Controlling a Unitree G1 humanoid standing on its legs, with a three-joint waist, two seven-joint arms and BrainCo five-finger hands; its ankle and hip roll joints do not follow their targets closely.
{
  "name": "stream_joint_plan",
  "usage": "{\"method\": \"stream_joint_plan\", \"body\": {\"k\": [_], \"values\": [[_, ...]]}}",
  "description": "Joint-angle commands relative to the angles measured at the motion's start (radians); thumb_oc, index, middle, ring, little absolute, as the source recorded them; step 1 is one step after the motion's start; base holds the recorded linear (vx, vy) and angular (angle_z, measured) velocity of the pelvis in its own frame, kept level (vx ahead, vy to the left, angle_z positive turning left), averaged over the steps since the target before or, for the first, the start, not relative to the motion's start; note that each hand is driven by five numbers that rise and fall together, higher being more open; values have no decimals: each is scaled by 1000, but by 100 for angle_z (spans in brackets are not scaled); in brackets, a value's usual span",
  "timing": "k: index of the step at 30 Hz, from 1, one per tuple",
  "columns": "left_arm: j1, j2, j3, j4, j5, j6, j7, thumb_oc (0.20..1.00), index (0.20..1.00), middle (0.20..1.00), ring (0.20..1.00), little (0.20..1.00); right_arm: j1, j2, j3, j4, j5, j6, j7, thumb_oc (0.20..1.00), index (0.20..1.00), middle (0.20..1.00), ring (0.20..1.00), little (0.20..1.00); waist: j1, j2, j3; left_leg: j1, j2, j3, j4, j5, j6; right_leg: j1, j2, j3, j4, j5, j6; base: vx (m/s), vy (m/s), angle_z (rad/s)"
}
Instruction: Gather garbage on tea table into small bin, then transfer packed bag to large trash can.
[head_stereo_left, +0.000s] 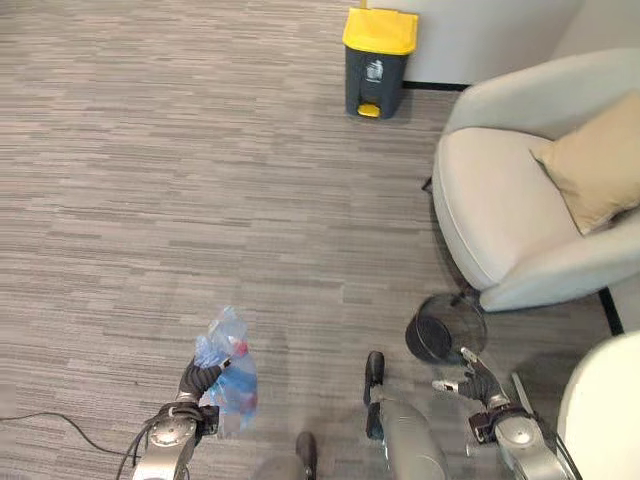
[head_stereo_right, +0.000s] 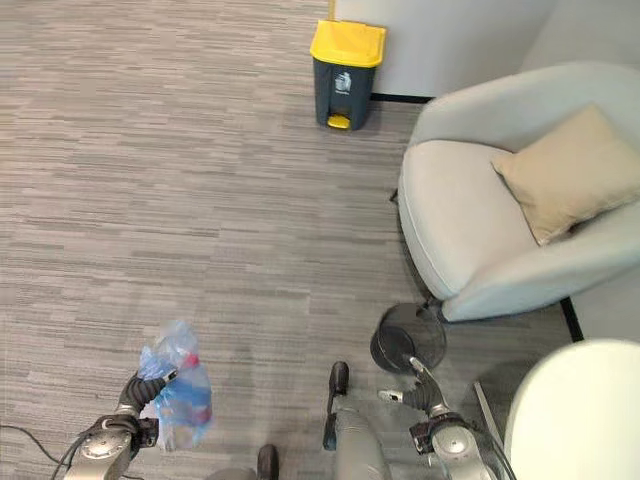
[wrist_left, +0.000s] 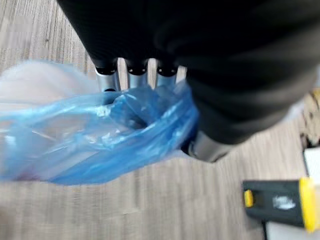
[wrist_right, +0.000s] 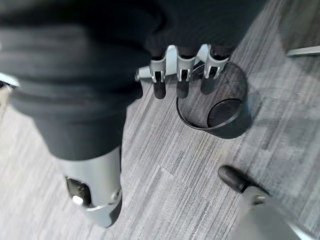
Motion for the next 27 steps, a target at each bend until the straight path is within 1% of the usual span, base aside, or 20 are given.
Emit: {"method": "stream_joint_plan", "body": {"k": [1, 2, 3, 4, 5, 8, 9, 11, 12, 13, 14, 17, 18, 19, 20, 22, 23, 24, 26, 27], "values": [[-8, 58, 31, -58, 4, -49, -5, 200, 200, 200, 200, 200, -28, -37, -31, -33, 33, -44, -21, 1000, 1000, 1000, 1000, 1000, -26, -40, -44, -65, -35, 63, 189, -28, -48, 73, -31, 0, -61, -81, 103, 286, -215, 20], [-12, 53, 31, -53, 0, -49, -4, 200, 200, 200, 200, 200, -32, -42, -29, -32, 35, -45, -23, 1000, 1000, 1000, 1000, 1000, -27, -39, -46, -86, -21, 69, 242, 10, -62, 91, -22, -2, -69, -93, 91, 291, -202, -5], [-12, 49, 27, -51, -3, -48, -5, 200, 200, 200, 200, 200, -33, -45, -28, -24, 36, -43, -23, 1000, 1000, 1000, 1000, 1000, -29, -37, -50, -99, -5, 76, 265, 31, -65, 106, -13, -2, -73, -109, 78, 170, -101, -15], [-13, 47, 26, -50, -7, -47, -6, 200, 200, 200, 200, 200, -35, -47, -28, -21, 38, -43, -25, 1000, 1000, 1000, 1000, 1000, -27, -38, -46, -115, 2, 80, 288, 37, -61, 118, -10, 1, -76, -120, 72, 163, -85, -25], [-20, 44, 22, -44, -10, -47, -4, 200, 200, 200, 200, 200, -42, -50, -26, -14, 42, -44, -30, 1000, 1000, 1000, 1000, 1000, -23, -41, -43, -139, 2, 80, 291, 39, -52, 130, -8, 9, -81, -132, 66, 141, -61, -27], [-23, 44, 13, -40, -6, -47, -5, 200, 200, 200, 200, 200, -53, -55, -28, -12, 46, -45, -34, 1000, 1000, 1000, 1000, 1000, -14, -59, -39, -218, -19, 81, 241, 2, -32, 161, -16, 21, -96, -149, 70, 168, -29, -14], [-26, 47, 12, -38, -2, -47, -3, 200, 200, 200, 200, 200, -54, -57, -30, -10, 46, -45, -37, 1000, 1000, 1000, 1000, 1000, -9, -66, -35, -257, -25, 84, 217, 14, -29, 176, -18, 24, -104, -154, 73, 172, -12, -10], [-30, 54, 10, -37, 4, -46, -1, 200, 200, 200, 200, 200, -57, -57, -30, -3, 46, -44, -41, 1000, 1000, 1000, 1000, 1000, 8, -67, -27, -316, -26, 87, 161, 75, -37, 202, -9, 30, -114, -163, 71, 132, 1, 0], [-30, 54, 10, -37, 4, -46, -1, 200, 200, 200, 200, 200, -57, -57, -30, -3, 46, -44, -41, 1000, 1000, 1000, 1000, 1000, 8, -67, -26, -315, -27, 88, 160, 75, -37, 202, -9, 30, -114, -163, 71, 284, 58, -15], [-33, 57, 11, -40, 8, -44, 5, 200, 200, 200, 200, 200, -55, -48, -24, 15, 50, -43, -50, 1000, 1000, 1000, 1000, 1000, 36, -56, -18, -393, -24, 76, 61, 201, -57, 253, 20, 44, -132, -186, 69, 241, 51, -18], [-32, 57, 11, -40, 8, -44, 5, 200, 200, 200, 200, 200, -55, -48, -24, 15, 50, -43, -50, 1000, 1000, 1000, 1000, 1000, 36, -58, -18, -388, -26, 77, 54, 204, -57, 254, 19, 45, -132, -187, 69, 329, 84, -19], [-28, 55, 9, -46, 8, -44, 8, 200, 200, 200, 200, 200, -56, -36, -23, 31, 46, -37, -57, 1000, 1000, 1000, 1000, 1000, 59, -57, -19, -433, -20, 94, 24, 246, -63, 302, 27, 70, -137, -215, 69, 211, 92, -22], [-28, 55, 9, -46, 8, -44, 8, 200, 200, 200, 200, 200, -56, -36, -23, 31, 46, -37, -57, 1000, 1000, 1000, 1000, 1000, 59, -57, -19, -433, -20, 94, 24, 246, -63, 302, 27, 70, -137, -215, 69, 340, 194, -16], [-12, 58, 12, -54, 14, -41, 1, 200, 200, 200, 200, 200, -50, -27, -24, 30, 35, -37, -50, 1000, 1000, 1000, 1000, 1000, 62, -55, -33, -393, -15, 96, 5, 234, -49, 330, 21, 82, -128, -235, 77, 446, 267, -31], [-3, 60, 15, -57, 18, -38, -2, 200, 200, 200, 200, 200, -50, -18, -20, 26, 23, -34, -45, 1000, 1000, 1000, 1000, 1000, 64, -61, -46, -388, -25, 89, 24, 223, -36, 341, 3, 92, -111, -246, 83, 539, 337, -49], [-3, 63, 19, -52, 24, -37, -4, 200, 200, 200, 200, 200, -51, -11, -19, 29, 19, -32, -41, 1000, 1000, 1000, 1000, 1000, 67, -68, -52, -378, -28, 99, 30, 210, -29, 340, -9, 101, -97, -250, 90, 255, 177, -44], [-3, 70, 21, -49, 34, -37, -5, 200, 200, 200, 200, 200, -55, -6, -17, 28, 15, -33, -37, 1000, 1000, 1000, 1000, 1000, 69, -74, -56, -371, -31, 109, 33, 199, -21, 341, -20, 106, -80, -251, 99, 325, 280, -32], [-2, 87, 23, -56, 39, -33, -7, 200, 200, 200, 200, 200, -68, 8, -12, 24, 5, -31, -33, 1000, 1000, 1000, 1000, 1000, 68, -79, -54, -340, -44, 125, 47, 158, 7, 312, -48, 118, 37, -243, 126, 368, 324, -32], [-11, 95, 24, -52, 40, -33, -4, 200, 200, 200, 200, 200, -77, 17, -11, 27, 7, -30, -36, 1000, 1000, 1000, 1000, 1000, 66, -75, -52, -326, -45, 132, 48, 141, 20, 269, -54, 116, 113, -217, 134, 211, 192, -24], [-11, 95, 24, -52, 40, -33, -4, 200, 200, 200, 200, 200, -77, 17, -11, 27, 7, -30, -36, 1000, 1000, 1000, 1000, 1000, 66, -75, -52, -326, -45, 133, 48, 141, 20, 267, -54, 117, 117, -219, 135, 179, 126, -15]]}}
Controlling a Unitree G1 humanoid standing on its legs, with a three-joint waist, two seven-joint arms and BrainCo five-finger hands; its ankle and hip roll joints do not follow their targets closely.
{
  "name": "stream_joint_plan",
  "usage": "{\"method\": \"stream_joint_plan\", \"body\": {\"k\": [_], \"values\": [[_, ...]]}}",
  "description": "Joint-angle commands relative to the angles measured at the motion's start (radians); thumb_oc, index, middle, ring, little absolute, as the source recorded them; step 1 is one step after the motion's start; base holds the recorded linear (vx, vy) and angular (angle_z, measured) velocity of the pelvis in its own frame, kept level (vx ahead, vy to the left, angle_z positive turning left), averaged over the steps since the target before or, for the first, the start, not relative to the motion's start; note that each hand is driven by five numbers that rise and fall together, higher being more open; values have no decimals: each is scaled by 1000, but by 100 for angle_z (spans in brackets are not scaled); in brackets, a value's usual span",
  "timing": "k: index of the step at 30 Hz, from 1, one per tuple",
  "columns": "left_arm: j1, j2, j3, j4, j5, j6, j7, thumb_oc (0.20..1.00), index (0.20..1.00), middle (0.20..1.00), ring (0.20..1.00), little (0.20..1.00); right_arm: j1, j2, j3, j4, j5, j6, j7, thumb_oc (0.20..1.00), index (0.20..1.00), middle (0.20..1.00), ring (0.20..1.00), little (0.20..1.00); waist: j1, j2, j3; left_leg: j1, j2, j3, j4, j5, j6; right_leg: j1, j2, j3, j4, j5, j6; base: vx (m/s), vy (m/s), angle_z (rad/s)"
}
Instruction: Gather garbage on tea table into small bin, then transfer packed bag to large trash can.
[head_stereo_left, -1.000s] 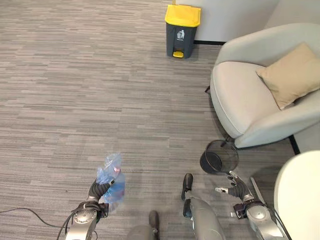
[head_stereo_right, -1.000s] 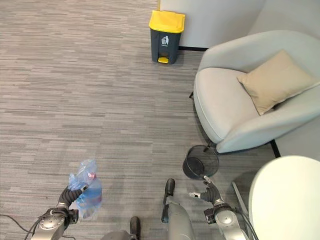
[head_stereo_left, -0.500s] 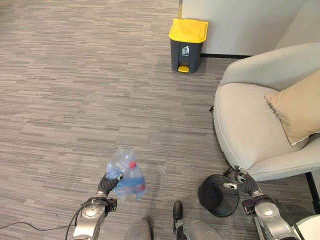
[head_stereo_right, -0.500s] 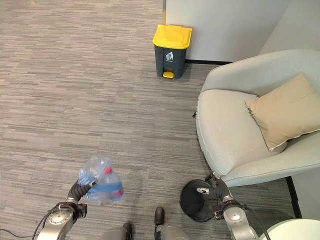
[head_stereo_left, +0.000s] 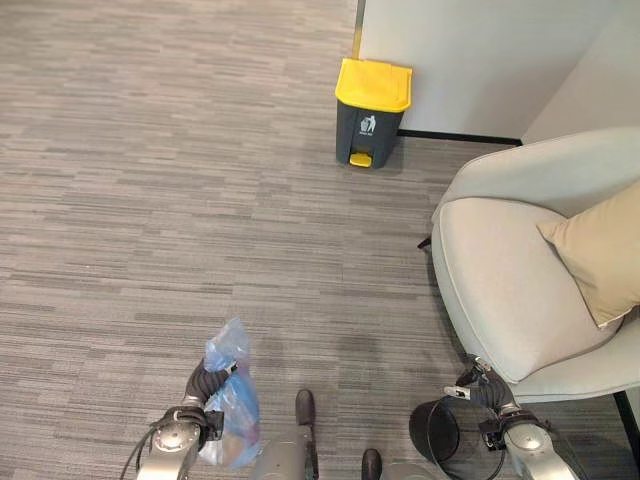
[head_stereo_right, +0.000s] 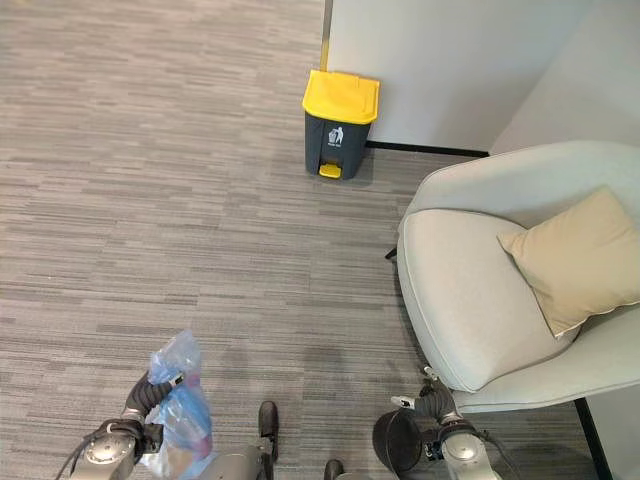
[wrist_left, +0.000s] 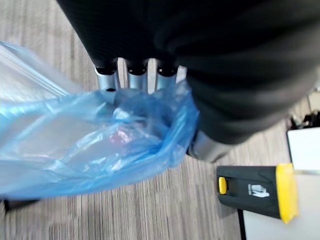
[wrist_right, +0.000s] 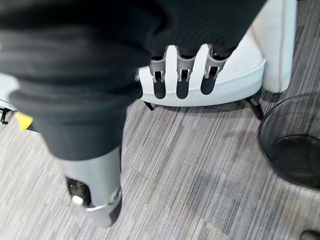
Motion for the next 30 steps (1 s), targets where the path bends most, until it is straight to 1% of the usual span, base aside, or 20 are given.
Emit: {"method": "stream_joint_plan", "body": {"k": [1, 4, 6, 9, 10, 12, 13, 14, 15, 17, 19, 21, 22, 23, 24, 25, 26, 27, 28, 30], "values": [[-10, 58, 22, -68, 32, -45, 3, 200, 200, 200, 200, 200, -29, -4, 10, -28, -8, -30, -6, 1000, 1000, 1000, 1000, 1000, 14, -16, -9, 1, 50, -20, 98, -147, -80, -47, -5, -28, -17, 151, 22, 175, 100, -12], [-9, 57, 31, -72, 16, -46, 12, 200, 200, 200, 200, 200, -39, -14, 16, -31, -2, -23, -5, 1000, 1000, 1000, 1000, 1000, -6, -2, 14, 80, 41, -30, 68, -186, -72, -147, 7, -73, -79, 175, 9, 367, 87, -6], [-8, 42, 40, -58, 6, -44, 22, 200, 200, 200, 200, 200, -53, -25, 30, -34, -4, -16, -3, 1000, 1000, 1000, 1000, 1000, -11, -11, 26, 165, 16, -34, 55, -240, -70, -207, -9, -144, -216, 239, 25, 516, -8, -6], [-12, 30, 42, -52, -2, -47, 26, 200, 200, 200, 200, 200, -59, -29, 35, -33, -7, -12, -3, 1000, 1000, 1000, 1000, 1000, -16, -11, 37, 211, 7, -49, 62, -274, -75, -249, -18, -191, -272, 276, 39, 329, -51, -6], [-12, 29, 42, -52, -2, -47, 27, 200, 200, 200, 200, 200, -59, -30, 35, -33, -7, -12, -3, 1000, 1000, 1000, 1000, 1000, -16, -9, 38, 213, 9, -50, 62, -275, -76, -246, -16, -193, -273, 276, 39, 360, -93, 8], [-13, 22, 34, -51, -2, -50, 21, 200, 200, 200, 200, 200, -46, -30, 31, -38, -6, -13, 0, 1000, 1000, 1000, 1000, 1000, -29, -10, 24, 264, 1, -71, 51, -310, -85, -259, -20, -190, -286, 288, 46, 524, -160, 37], [-4, 19, 27, -56, 4, -50, 14, 200, 200, 200, 200, 200, -26, -35, 25, -45, -6, -14, 4, 1000, 1000, 1000, 1000, 1000, -37, 2, 8, 305, 17, -85, 55, -339, -100, -231, -13, -174, -275, 291, 26, 418, -133, 54], [-4, 20, 28, -56, 4, -50, 14, 200, 200, 200, 200, 200, -26, -35, 25, -45, -6, -14, 4, 1000, 1000, 1000, 1000, 1000, -39, -2, 7, 301, 13, -86, 54, -334, -99, -234, -17, -174, -277, 294, 26, 374, -127, 54], [-1, 16, 25, -57, 4, -50, 13, 200, 200, 200, 200, 200, -25, -37, 24, -40, -7, -14, 4, 1000, 1000, 1000, 1000, 1000, -44, 3, 1, 304, 23, -87, 66, -338, -111, -229, -17, -175, -271, 296, 21, 232, -122, 42], [6, 9, 18, -60, 5, -49, 7, 200, 200, 200, 200, 200, -20, -43, 22, -37, -6, -16, 2, 1000, 1000, 1000, 1000, 1000, -50, 20, -16, 301, 56, -80, 122, -298, -146, -202, -3, -192, -270, 281, 3, 318, -185, 36], [9, 7, 13, -69, 0, -46, -2, 200, 200, 200, 200, 200, -18, -48, 19, -41, 6, -22, 5, 1000, 1000, 1000, 1000, 1000, -51, 23, -21, 249, 89, -69, 276, -212, -180, -160, 17, -194, -283, 265, -21, 257, -199, 1], [10, 2, 11, -69, -7, -47, -4, 200, 200, 200, 200, 200, -20, -55, 18, -34, 9, -25, -1, 1000, 1000, 1000, 1000, 1000, -49, 18, -23, 209, 110, -48, 368, -162, -185, -123, 29, -200, -299, 238, -44, 245, -168, -16], [7, -2, 12, -66, -15, -45, -4, 200, 200, 200, 200, 200, -23, -60, 20, -31, 9, -23, -2, 1000, 1000, 1000, 1000, 1000, -45, 13, -20, 183, 116, -42, 397, -155, -177, -104, 31, -195, -305, 223, -51, 249, -115, -21], [6, -6, 9, -63, -19, -44, -2, 200, 200, 200, 200, 200, -23, -65, 20, -31, 10, -20, -4, 1000, 1000, 1000, 1000, 1000, -37, 12, -13, 150, 121, -35, 420, -177, -166, -83, 37, -187, -309, 209, -56, 166, -64, -17], [5, -5, 9, -63, -19, -44, -2, 200, 200, 200, 200, 200, -24, -64, 20, -31, 10, -19, -4, 1000, 1000, 1000, 1000, 1000, -38, 9, -14, 146, 117, -35, 418, -173, -165, -86, 34, -187, -309, 211, -56, 347, -53, -45], [11, -12, 4, -61, -16, -43, -5, 200, 200, 200, 200, 200, -24, -74, 14, -32, 15, -20, -6, 1000, 1000, 1000, 1000, 1000, -22, -5, -5, 72, 100, -23, 361, -241, -141, -35, 28, -168, -333, 192, -44, 256, -30, -46], [11, -12, 4, -61, -16, -43, -5, 200, 200, 200, 200, 200, -24, -74, 14, -32, 15, -20, -6, 1000, 1000, 1000, 1000, 1000, -23, -8, -7, 70, 97, -23, 357, -236, -140, -38, 25, -168, -333, 194, -43, 463, -12, -53], [10, -11, 3, -59, -15, -42, -4, 200, 200, 200, 200, 200, -24, -80, 8, -27, 12, -19, -14, 1000, 1000, 1000, 1000, 1000, -7, -8, 3, -6, 83, -30, 248, -199, -145, -1, 31, -152, -350, 181, -38, 195, 19, -42], [10, -11, 3, -59, -15, -42, -4, 200, 200, 200, 200, 200, -24, -80, 8, -27, 12, -19, -14, 1000, 1000, 1000, 1000, 1000, -6, -9, 4, -2, 81, -29, 242, -197, -145, 1, 30, -151, -351, 181, -38, 272, 31, -36], [11, -9, 4, -59, -12, -44, -3, 200, 200, 200, 200, 200, -20, -80, 5, -20, 14, -20, -19, 1000, 1000, 1000, 1000, 1000, 4, 0, 12, -43, 81, -37, 178, -125, -157, 28, 48, -140, -361, 167, -37, 184, 32, -31]]}}
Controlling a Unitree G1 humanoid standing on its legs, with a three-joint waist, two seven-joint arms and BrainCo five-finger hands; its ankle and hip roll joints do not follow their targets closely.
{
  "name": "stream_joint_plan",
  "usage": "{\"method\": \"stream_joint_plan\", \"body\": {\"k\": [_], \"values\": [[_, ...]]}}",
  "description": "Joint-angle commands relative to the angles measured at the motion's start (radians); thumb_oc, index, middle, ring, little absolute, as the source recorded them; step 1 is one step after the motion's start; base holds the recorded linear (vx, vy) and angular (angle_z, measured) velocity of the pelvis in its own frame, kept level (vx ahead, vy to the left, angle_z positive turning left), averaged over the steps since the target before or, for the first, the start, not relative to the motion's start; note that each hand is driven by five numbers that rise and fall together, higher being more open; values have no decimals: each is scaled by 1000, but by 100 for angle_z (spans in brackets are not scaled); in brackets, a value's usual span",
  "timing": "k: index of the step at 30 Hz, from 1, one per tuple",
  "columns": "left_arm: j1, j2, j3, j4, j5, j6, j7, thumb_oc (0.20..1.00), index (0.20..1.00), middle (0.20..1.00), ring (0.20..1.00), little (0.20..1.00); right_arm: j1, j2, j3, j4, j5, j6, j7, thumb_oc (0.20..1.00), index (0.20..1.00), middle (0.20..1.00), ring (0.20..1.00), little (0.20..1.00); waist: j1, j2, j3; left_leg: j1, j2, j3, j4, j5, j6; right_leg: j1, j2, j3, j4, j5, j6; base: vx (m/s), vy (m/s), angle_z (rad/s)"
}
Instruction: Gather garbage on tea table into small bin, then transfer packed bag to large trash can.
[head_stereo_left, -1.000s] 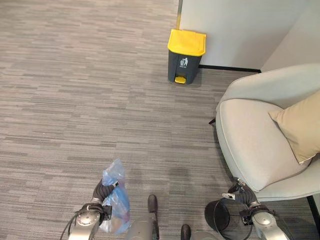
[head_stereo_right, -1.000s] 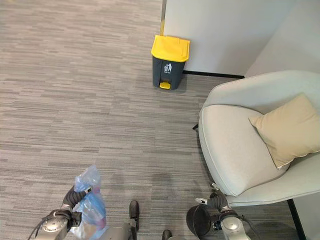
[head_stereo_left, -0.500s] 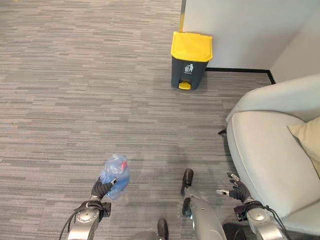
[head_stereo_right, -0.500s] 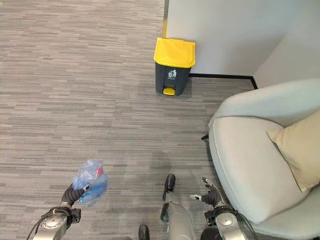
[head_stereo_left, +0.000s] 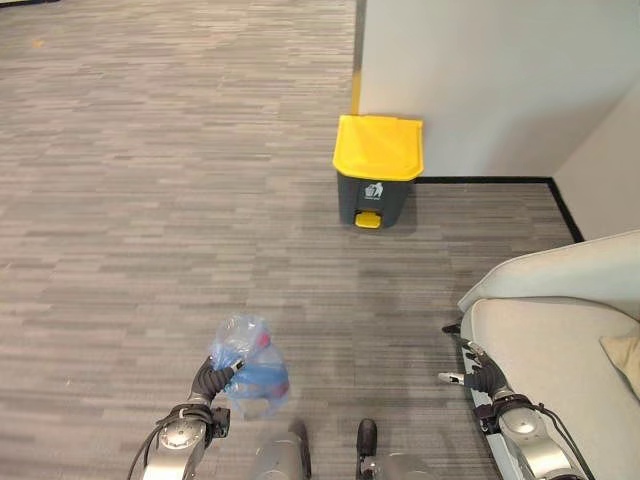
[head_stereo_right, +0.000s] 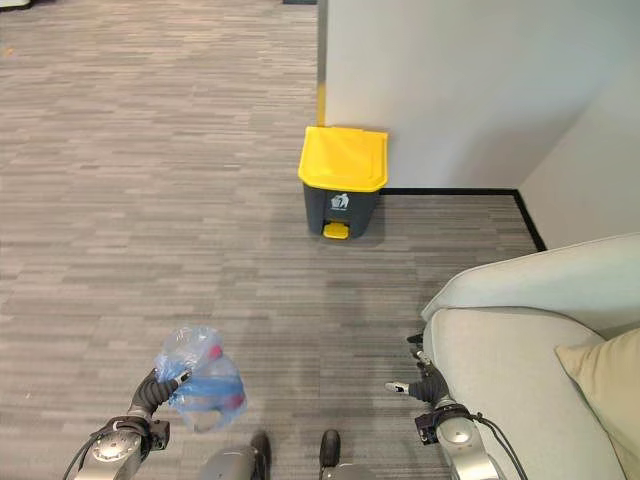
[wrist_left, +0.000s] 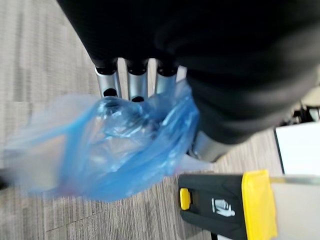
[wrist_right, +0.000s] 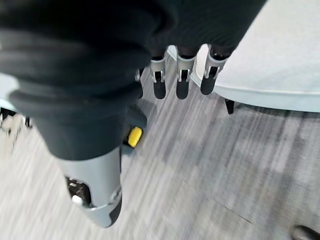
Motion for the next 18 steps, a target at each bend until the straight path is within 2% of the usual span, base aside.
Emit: {"method": "stream_joint_plan", "body": {"k": [1, 3, 5, 9, 10, 14, 15, 16, 18], "values": [[6, 45, 6, -59, -3, -38, 3, 200, 200, 200, 200, 200, 2, -29, -25, -6, 11, -21, -15, 1000, 1000, 1000, 1000, 1000, 18, 5, 7, 37, -1, 22, 13, 80, 0, -42, -1, -30, 37, -83, 125, 227, 47, -23], [5, 44, 5, -61, -1, -38, 3, 200, 200, 200, 200, 200, 8, -24, -28, 7, 9, -19, -22, 1000, 1000, 1000, 1000, 1000, 28, 12, 7, 11, 2, 34, -36, 137, -10, -10, 14, -22, 33, -102, 123, 248, 74, -15], [8, 43, 8, -65, 0, -39, 5, 200, 200, 200, 200, 200, 12, -19, -27, 7, 6, -18, -22, 1000, 1000, 1000, 1000, 1000, 39, 12, 5, 12, 4, 39, -58, 152, -13, 11, 19, -6, 40, -115, 122, 257, 113, -26], [23, 45, 11, -66, 6, -36, 1, 200, 200, 200, 200, 200, 9, -3, -20, 14, -7, -15, -13, 1000, 1000, 1000, 1000, 1000, 43, 5, -23, 63, -6, 27, -83, 125, 12, 44, 5, 17, 54, -136, 133, 332, 190, -18], [25, 57, 17, -68, 6, -33, 3, 200, 200, 200, 200, 200, 2, 16, -11, 11, -7, -14, -5, 1000, 1000, 1000, 1000, 1000, 55, -6, -35, 86, -18, 29, -67, 89, 39, 42, -20, 44, 107, -151, 148, 237, 171, -16], [19, 65, 16, -68, 3, -29, 5, 200, 200, 200, 200, 200, -8, 24, -6, 13, -11, -12, -3, 1000, 1000, 1000, 1000, 1000, 63, -8, -35, 108, -30, 33, -67, 67, 61, 4, -31, 58, 210, -150, 165, 153, 130, -35], [16, 71, 17, -69, 4, -27, 6, 200, 200, 200, 200, 200, -14, 27, -3, 12, -13, -10, -1, 1000, 1000, 1000, 1000, 1000, 61, -10, -25, 124, -34, 32, -66, 55, 72, -21, -36, 63, 275, -138, 179, 116, 111, -18], [10, 81, 22, -69, 5, -26, 14, 200, 200, 200, 200, 200, -24, 33, 1, 9, -14, -10, 0, 1000, 1000, 1000, 1000, 1000, 54, -2, -14, 145, -36, 33, -73, 40, 91, -100, -44, 68, 384, -86, 202, 161, 141, -13], [10, 86, 24, -70, 2, -27, 17, 200, 200, 200, 200, 200, -29, 38, 6, 3, -13, -8, 1, 1000, 1000, 1000, 1000, 1000, 45, 7, -1, 179, -32, 41, -90, 27, 98, -182, -52, 54, 434, -56, 198, 166, 96, -29]]}}
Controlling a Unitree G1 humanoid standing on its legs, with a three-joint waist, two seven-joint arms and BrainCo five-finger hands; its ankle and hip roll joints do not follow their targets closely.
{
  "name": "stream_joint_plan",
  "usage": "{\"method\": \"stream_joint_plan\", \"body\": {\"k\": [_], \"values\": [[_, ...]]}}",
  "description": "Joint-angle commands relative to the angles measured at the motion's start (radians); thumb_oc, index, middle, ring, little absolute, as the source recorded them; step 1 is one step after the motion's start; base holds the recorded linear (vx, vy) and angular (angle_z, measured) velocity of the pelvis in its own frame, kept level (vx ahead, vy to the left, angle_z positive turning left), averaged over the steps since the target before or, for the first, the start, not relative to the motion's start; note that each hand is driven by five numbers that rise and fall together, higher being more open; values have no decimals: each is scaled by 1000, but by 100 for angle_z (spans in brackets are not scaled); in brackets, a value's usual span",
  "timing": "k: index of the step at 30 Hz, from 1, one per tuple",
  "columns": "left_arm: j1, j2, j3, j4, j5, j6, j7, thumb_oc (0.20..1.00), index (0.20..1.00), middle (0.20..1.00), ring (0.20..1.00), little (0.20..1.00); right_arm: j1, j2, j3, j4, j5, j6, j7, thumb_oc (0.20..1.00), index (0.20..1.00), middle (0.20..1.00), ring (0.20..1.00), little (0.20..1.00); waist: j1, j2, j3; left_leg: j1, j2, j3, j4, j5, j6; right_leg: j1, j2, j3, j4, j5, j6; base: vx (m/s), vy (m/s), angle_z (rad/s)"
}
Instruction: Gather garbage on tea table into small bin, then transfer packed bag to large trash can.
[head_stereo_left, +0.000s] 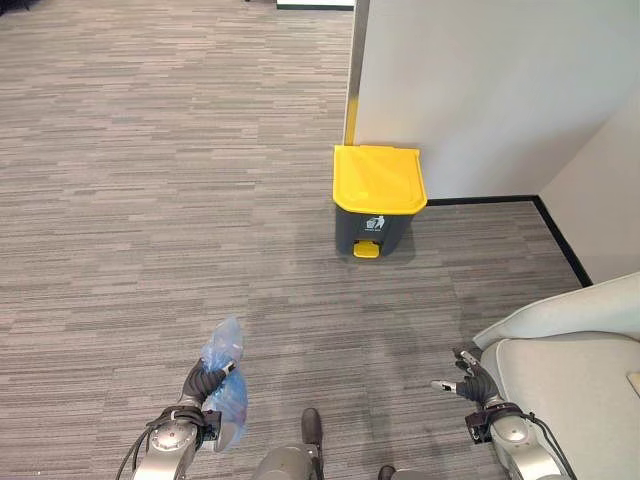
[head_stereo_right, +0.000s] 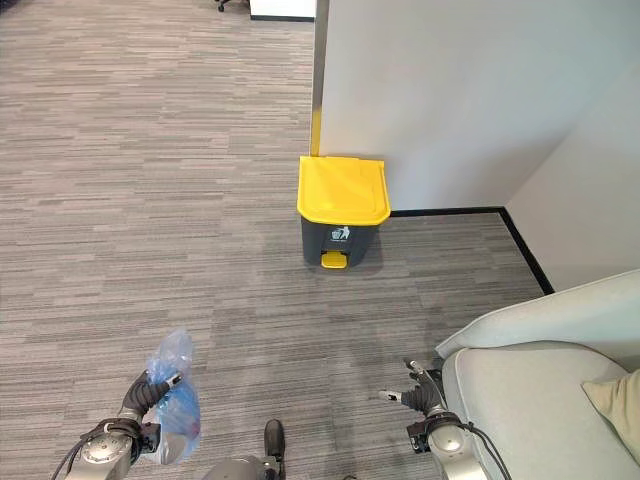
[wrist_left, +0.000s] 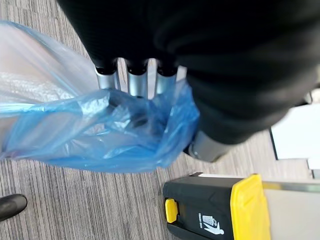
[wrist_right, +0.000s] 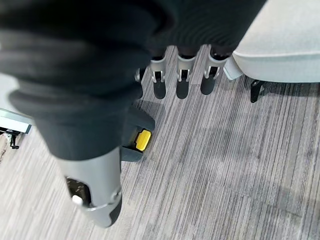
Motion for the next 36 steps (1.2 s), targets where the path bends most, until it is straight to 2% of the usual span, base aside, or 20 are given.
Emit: {"method": "stream_joint_plan", "body": {"k": [1, 3, 5, 8, 9, 10, 11, 13, 14, 17, 18, 21, 22, 23, 24, 27, 30, 36], "values": [[12, 40, 19, -70, -4, -40, 9, 200, 200, 200, 200, 200, -7, -21, 2, -36, -12, -10, -1, 1000, 1000, 1000, 1000, 1000, -6, 2, -10, 1, 28, -72, 72, -100, -55, -112, 39, -32, -47, 107, -20, 289, 53, -34], [9, 35, 20, -58, -11, -42, 13, 200, 200, 200, 200, 200, -12, -28, 1, -28, -7, -5, -1, 1000, 1000, 1000, 1000, 1000, -23, 13, 3, 54, 22, -76, 58, -131, -53, -170, 40, -67, -130, 116, -36, 378, -12, -3], [2, 27, 25, -48, -19, -44, 16, 200, 200, 200, 200, 200, -7, -32, 5, -17, -9, -1, 2, 1000, 1000, 1000, 1000, 1000, -45, 3, 11, 123, 3, -106, 51, -177, -66, -227, 34, -86, -308, 183, -20, 502, -157, 8], [0, 24, 24, -52, -11, -51, 14, 200, 200, 200, 200, 200, 5, -34, 2, -22, -8, -3, 3, 1000, 1000, 1000, 1000, 1000, -59, -2, 5, 165, 2, -136, 51, -213, -81, -214, 34, -62, -352, 208, -13, 373, -202, 32], [2, 20, 18, -56, -14, -50, 10, 200, 200, 200, 200, 200, 12, -38, -5, -24, -1, -7, 3, 1000, 1000, 1000, 1000, 1000, -62, -6, -6, 174, 13, -149, 92, -245, -97, -196, 33, -54, -333, 212, -30, 322, -215, 60], [3, 19, 18, -57, -14, -50, 10, 200, 200, 200, 200, 200, 13, -39, -4, -25, -1, -7, 3, 1000, 1000, 1000, 1000, 1000, -64, -4, -7, 172, 14, -151, 96, -248, -97, -196, 33, -56, -333, 211, -31, 403, -289, 85], [8, 13, 11, -61, -18, -47, 2, 200, 200, 200, 200, 200, 14, -44, -11, -25, 7, -13, 2, 1000, 1000, 1000, 1000, 1000, -71, 1, -24, 171, 44, -136, 138, -253, -126, -175, 33, -79, -329, 194, -43, 269, -213, 67], [0, 4, 3, -58, -25, -42, -5, 200, 200, 200, 200, 200, 11, -55, -19, -21, 17, -19, -6, 1000, 1000, 1000, 1000, 1000, -73, 10, -23, 120, 92, -123, 278, -198, -159, -126, 52, -101, -335, 165, -70, 265, -248, 50], [-3, 3, 1, -58, -30, -43, -6, 200, 200, 200, 200, 200, 6, -60, -20, -22, 23, -19, -9, 1000, 1000, 1000, 1000, 1000, -74, 3, -23, 90, 97, -123, 334, -159, -163, -112, 52, -105, -343, 160, -81, 115, -140, 37], [-15, 4, -1, -51, -32, -42, 1, 200, 200, 200, 200, 200, 2, -66, -20, -24, 29, -16, -13, 1000, 1000, 1000, 1000, 1000, -65, -3, -18, 39, 98, -134, 394, -134, -153, -79, 64, -104, -353, 137, -99, 197, -120, -4], [-12, -2, 1, -54, -42, -42, 5, 200, 200, 200, 200, 200, -2, -74, -15, -23, 28, -17, -14, 1000, 1000, 1000, 1000, 1000, -49, -10, -12, -3, 75, -154, 378, -161, -140, -52, 70, -94, -360, 123, -101, 131, -49, -40], [-10, -6, 4, -50, -42, -42, 5, 200, 200, 200, 200, 200, 0, -80, -19, -14, 24, -15, -14, 1000, 1000, 1000, 1000, 1000, -44, -20, -17, -23, 73, -141, 310, -179, -136, -33, 64, -98, -374, 110, -94, 176, -31, -24], [-11, -6, 3, -45, -39, -42, 5, 200, 200, 200, 200, 200, 0, -82, -21, -11, 26, -16, -15, 1000, 1000, 1000, 1000, 1000, -39, -23, -14, -40, 72, -134, 284, -166, -137, -19, 63, -96, -378, 104, -93, 163, -2, -29], [-10, -6, 3, -43, -40, -42, 5, 200, 200, 200, 200, 200, 0, -83, -23, -10, 27, -16, -17, 1000, 1000, 1000, 1000, 1000, -36, -23, -12, -61, 73, -130, 267, -147, -139, -9, 65, -98, -381, 99, -93, 298, 30, -11], [-7, -3, -2, -39, -36, -39, 4, 200, 200, 200, 200, 200, 15, -81, -26, -3, 29, -15, -23, 1000, 1000, 1000, 1000, 1000, -17, -8, -2, -118, 87, -120, 161, -34, -158, 38, 90, -94, -391, 71, -98, 295, 48, -1], [1, -4, -5, -41, -26, -38, 4, 200, 200, 200, 200, 200, 36, -68, -30, 12, 25, -10, -26, 1000, 1000, 1000, 1000, 1000, -17, 4, -5, -131, 109, -54, 89, 38, -168, 79, 102, -94, -387, 41, -102, 250, 94, -2], [14, -4, 3, -49, -19, -38, 1, 200, 200, 200, 200, 200, 41, -58, -30, 10, 19, -9, -23, 1000, 1000, 1000, 1000, 1000, -14, 4, -19, -108, 101, -48, 80, 22, -157, 104, 97, -81, -381, 29, -95, 301, 172, -2], [27, 8, 14, -52, -18, -31, 4, 200, 200, 200, 200, 200, 19, -32, -23, 10, 15, -2, -12, 1000, 1000, 1000, 1000, 1000, 6, -23, -41, -77, 67, -60, 139, -68, -110, 135, 46, -32, -343, 10, -65, 239, 182, -19]]}}
